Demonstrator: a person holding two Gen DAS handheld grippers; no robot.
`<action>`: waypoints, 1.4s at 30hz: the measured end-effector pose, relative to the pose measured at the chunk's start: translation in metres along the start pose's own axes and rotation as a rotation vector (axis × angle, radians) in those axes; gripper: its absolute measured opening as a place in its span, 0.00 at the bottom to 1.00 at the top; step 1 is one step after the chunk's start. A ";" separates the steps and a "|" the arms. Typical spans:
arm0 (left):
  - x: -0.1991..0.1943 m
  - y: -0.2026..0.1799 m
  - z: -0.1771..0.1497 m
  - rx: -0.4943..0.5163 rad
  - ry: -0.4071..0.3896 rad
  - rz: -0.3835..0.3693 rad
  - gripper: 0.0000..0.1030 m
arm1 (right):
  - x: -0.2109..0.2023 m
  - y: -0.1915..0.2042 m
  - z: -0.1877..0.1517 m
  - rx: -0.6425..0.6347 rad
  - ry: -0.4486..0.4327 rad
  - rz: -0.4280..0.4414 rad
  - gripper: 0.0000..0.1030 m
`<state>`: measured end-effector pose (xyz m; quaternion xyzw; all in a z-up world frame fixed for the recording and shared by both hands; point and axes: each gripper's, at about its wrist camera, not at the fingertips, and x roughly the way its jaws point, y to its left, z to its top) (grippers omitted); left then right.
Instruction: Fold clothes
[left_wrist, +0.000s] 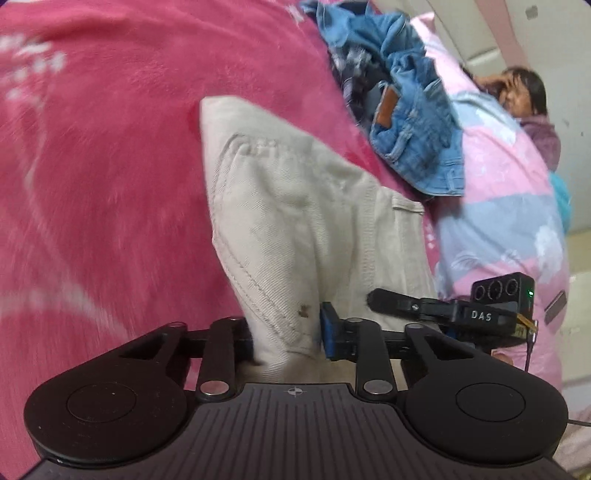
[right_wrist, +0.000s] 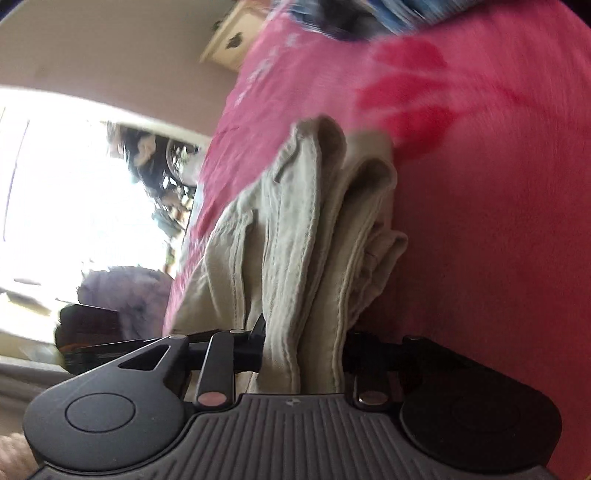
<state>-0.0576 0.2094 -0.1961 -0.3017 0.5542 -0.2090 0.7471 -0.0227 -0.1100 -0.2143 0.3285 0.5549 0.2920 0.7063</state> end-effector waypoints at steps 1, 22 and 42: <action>-0.009 -0.010 -0.012 -0.018 -0.026 0.013 0.23 | -0.007 0.010 -0.003 -0.015 0.012 -0.009 0.29; -0.268 -0.136 -0.173 -0.193 -0.726 0.023 0.22 | -0.167 0.317 -0.066 -0.635 0.065 0.021 0.29; -0.516 -0.014 -0.478 -0.816 -1.200 0.810 0.23 | 0.175 0.553 -0.406 -0.927 0.715 0.510 0.29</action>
